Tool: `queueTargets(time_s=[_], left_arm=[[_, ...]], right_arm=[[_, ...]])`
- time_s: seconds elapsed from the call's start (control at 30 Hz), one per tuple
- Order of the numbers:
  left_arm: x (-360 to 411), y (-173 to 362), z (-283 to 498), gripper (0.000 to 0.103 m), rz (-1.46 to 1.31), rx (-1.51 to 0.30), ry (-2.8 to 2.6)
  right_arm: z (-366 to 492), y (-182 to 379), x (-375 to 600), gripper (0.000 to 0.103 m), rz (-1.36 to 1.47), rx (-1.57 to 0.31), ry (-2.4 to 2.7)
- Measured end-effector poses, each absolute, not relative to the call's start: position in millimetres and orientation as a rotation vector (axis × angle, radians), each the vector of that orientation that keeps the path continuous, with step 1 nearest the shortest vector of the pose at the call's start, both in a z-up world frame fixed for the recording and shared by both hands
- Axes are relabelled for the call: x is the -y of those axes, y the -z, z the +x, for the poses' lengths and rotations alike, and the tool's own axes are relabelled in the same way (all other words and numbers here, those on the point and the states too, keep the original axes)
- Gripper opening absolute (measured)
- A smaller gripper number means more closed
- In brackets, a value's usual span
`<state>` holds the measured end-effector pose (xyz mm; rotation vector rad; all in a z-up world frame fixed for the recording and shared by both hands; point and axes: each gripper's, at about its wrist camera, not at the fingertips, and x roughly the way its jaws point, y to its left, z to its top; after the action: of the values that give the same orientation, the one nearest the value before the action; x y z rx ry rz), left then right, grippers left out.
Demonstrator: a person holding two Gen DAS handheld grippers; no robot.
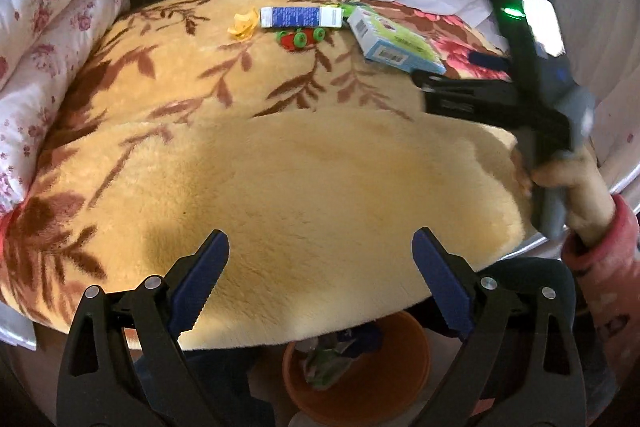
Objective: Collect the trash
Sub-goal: 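Grasp the toothpaste tube with the left tool while the right tool grasps the green-and-white box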
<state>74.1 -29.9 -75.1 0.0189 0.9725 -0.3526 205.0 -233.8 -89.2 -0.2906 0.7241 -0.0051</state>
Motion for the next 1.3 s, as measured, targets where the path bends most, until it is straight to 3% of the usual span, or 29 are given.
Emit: queueTargets(time_s=[0.3, 0.33, 0.47, 0.77, 1.3], left_arm=[[14, 91, 89, 0.091, -0.005, -1.018, 0.342], [12, 92, 90, 0.091, -0.013, -1.021, 0.341], [10, 92, 91, 0.091, -0.030, -1.016, 0.350], [9, 89, 84, 0.091, -0.044, -1.010, 0.356], [79, 77, 144, 0.091, -0.054, -0.998, 0.470]], right_arm=[[268, 112, 197, 0.090, -0.517, -0.721, 0.068], [273, 113, 195, 0.087, -0.535, -0.726, 0.077], [280, 110, 200, 0.061, -0.511, -0.735, 0.091], [242, 67, 235, 0.040, -0.344, -0.673, 0.106], [154, -3, 309, 0.034, -0.091, -0.611, 0.005]])
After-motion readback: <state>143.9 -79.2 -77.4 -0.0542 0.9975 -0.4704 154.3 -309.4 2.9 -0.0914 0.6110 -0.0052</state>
